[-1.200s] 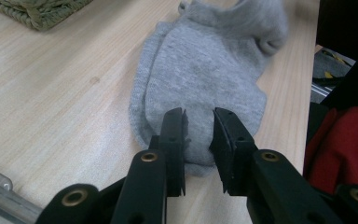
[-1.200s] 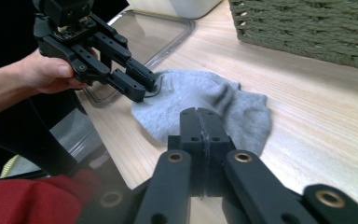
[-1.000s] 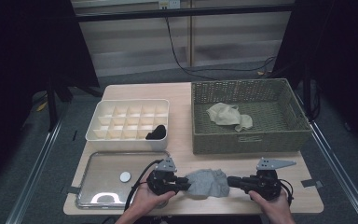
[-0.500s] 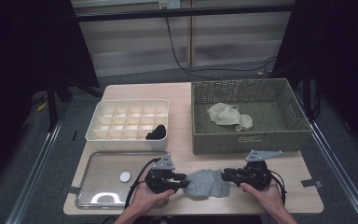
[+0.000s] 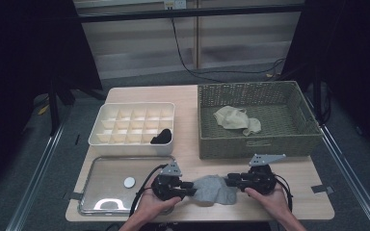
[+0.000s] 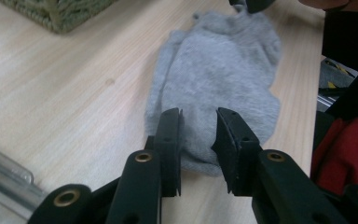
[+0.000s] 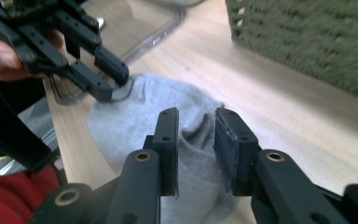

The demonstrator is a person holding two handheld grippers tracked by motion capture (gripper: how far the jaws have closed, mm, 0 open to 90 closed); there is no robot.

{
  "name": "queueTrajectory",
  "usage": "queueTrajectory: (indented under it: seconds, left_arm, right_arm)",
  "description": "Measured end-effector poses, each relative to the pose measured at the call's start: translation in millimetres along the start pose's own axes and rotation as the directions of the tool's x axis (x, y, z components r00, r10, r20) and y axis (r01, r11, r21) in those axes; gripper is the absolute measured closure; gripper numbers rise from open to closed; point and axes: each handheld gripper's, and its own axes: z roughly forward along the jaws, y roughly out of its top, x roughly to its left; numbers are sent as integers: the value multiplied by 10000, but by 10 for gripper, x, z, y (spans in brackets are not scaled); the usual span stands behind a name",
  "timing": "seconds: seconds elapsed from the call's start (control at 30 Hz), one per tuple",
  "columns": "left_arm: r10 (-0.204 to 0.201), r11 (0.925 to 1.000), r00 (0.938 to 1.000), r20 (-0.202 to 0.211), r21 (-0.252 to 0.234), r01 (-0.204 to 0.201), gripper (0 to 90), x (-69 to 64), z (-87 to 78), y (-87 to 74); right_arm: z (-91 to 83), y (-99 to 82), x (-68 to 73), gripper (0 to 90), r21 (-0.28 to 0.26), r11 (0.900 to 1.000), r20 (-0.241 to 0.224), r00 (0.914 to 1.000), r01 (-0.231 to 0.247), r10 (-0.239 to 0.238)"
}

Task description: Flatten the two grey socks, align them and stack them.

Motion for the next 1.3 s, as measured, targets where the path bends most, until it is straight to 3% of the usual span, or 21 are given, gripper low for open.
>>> queueTrajectory:
  seconds: [0.27,0.4,0.57,0.6,0.67,0.83,1.1,1.3]
  left_arm:
    - [-66,9997,9999,-107,222,68,656,19,35,-10]
    - [-107,9997,9999,-107,229,109,657,30,52,-14]
    - [-57,9996,9999,-149,276,61,699,36,57,-12]
    - [154,9992,9995,-258,367,-145,715,27,57,-9]
    - [184,9992,9995,-242,373,-175,745,20,65,-8]
    - [205,9994,9997,-150,294,-200,856,15,58,-8]
    - [-111,9998,9997,203,-144,114,874,20,-27,12]
    - [-73,9985,9996,288,-546,89,875,4,-127,31]
  right_arm:
    - [-39,-42,18,706,61,10000,-166,9999,11,-10]
    - [28,-85,34,711,622,9980,-187,9998,105,-94]
    - [99,-93,25,776,1133,9934,15,9998,180,-183]
    - [116,-98,9,804,1294,9915,92,9998,169,-182]
    - [138,-102,13,857,1404,9899,67,9998,178,-190]
    - [142,-93,26,884,1357,9907,132,9998,115,-134]
    - [3,-53,44,888,440,9990,-246,9997,-58,69]
    - [-47,-21,43,887,155,9998,-359,9992,-149,155]
